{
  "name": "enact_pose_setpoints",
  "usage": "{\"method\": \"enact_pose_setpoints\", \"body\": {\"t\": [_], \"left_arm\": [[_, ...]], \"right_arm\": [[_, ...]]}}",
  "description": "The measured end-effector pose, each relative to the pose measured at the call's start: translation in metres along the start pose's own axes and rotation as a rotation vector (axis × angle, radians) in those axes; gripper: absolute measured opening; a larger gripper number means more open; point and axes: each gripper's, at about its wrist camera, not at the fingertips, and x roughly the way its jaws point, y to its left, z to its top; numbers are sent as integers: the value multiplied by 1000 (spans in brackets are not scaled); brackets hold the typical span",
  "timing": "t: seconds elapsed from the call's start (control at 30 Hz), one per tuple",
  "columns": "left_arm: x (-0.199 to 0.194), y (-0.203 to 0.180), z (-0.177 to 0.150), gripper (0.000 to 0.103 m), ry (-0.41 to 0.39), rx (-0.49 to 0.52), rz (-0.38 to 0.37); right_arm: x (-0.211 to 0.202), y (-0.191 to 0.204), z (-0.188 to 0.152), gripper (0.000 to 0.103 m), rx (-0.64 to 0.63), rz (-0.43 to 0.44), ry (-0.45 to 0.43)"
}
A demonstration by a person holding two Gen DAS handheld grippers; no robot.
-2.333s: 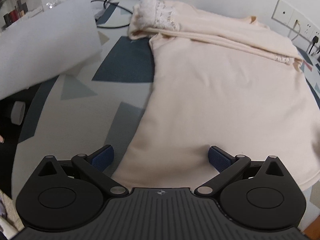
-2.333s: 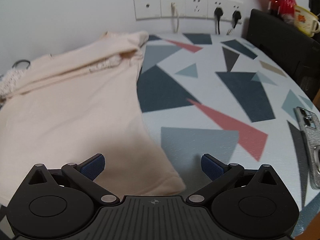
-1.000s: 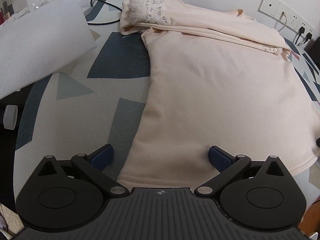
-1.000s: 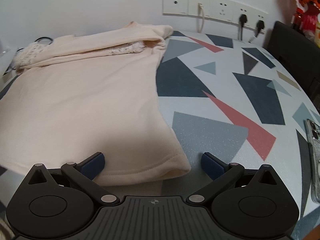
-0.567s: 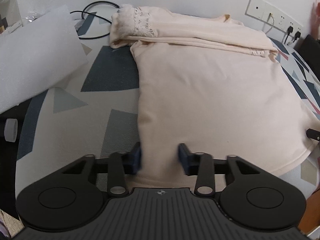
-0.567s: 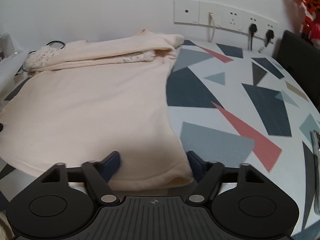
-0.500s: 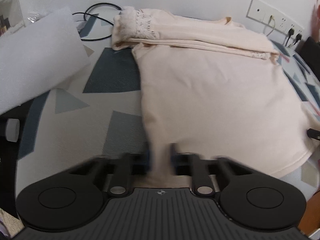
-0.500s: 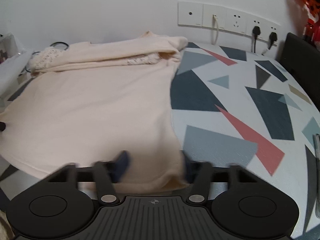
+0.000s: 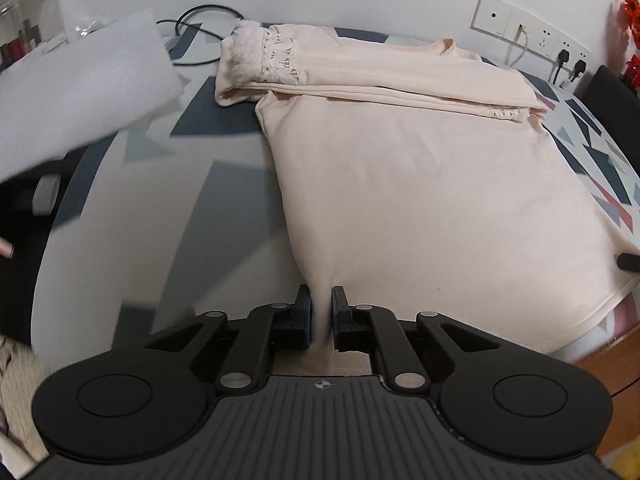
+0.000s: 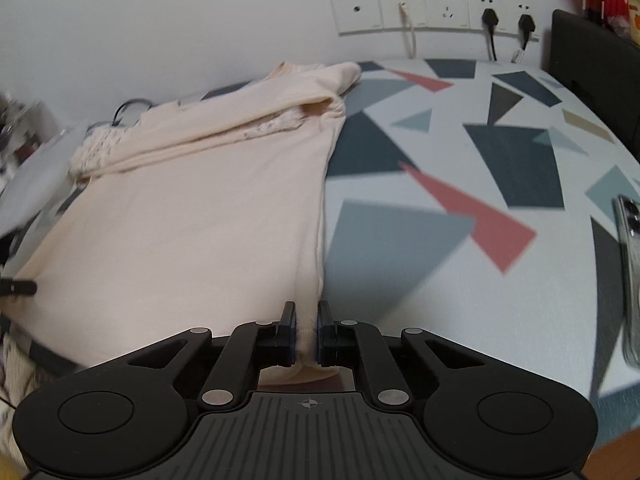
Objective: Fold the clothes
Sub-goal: 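Pinch the hem of the cream top with both grippers, then lift the hem with both grippers and fold it toward the collar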
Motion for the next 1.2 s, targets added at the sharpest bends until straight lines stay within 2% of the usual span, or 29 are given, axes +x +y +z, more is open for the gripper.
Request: {"method": "enact_pose_setpoints", "body": {"t": [0.23, 0.43, 0.57, 0.73, 0.97, 1.07, 1.2], "left_arm": [[-21, -9, -36, 10, -4, -77, 12], [-46, -21, -46, 10, -57, -97, 24], [-76, -25, -48, 10, -116, -129, -10], [-113, -28, -48, 10, -154, -159, -98], [-143, -12, -12, 10, -203, -221, -140], [-144, -5, 15, 10, -224, -209, -133], [-131, 4, 57, 10, -260, -190, -110]], "right_arm": [[-19, -23, -23, 9, 118, 91, 12], [-31, -29, -21, 8, 128, 159, 22], [-58, -31, -16, 8, 108, 252, -10], [-106, -33, -4, 8, 83, 386, -98], [-147, -45, 27, 8, 207, 468, -244], [-147, -45, 48, 8, 263, 464, -291], [-133, -40, 84, 8, 289, 415, -347]]}}
